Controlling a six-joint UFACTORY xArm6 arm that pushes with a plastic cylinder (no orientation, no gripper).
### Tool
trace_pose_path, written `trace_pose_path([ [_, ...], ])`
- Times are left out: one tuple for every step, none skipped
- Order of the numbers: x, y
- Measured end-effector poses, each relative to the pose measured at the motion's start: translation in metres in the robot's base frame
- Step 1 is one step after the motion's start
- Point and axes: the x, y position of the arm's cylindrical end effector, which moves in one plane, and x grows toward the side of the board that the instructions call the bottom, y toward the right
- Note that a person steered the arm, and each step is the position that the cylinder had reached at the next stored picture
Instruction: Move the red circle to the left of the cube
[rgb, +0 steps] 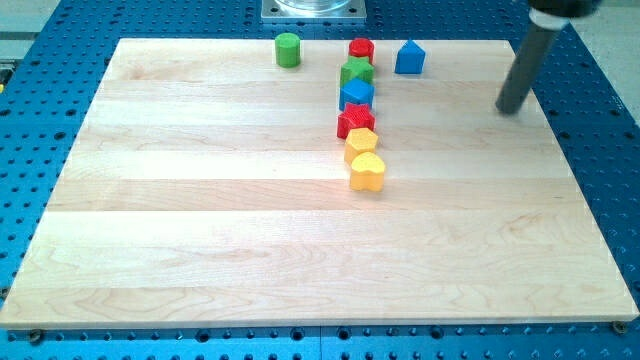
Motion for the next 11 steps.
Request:
trace_pose_path([
  [-0.096, -0.005],
  [-0.115, -0.035],
  [-0.114, -0.061],
  [-0.114, -0.109],
  [-0.098, -0.141],
  [-0.094, -0.141],
  [-0.09, -0.141],
  [-0.094, -0.155],
  [-0.096, -0.167],
  [-0.06, -0.206],
  [-0.033, -0.255],
])
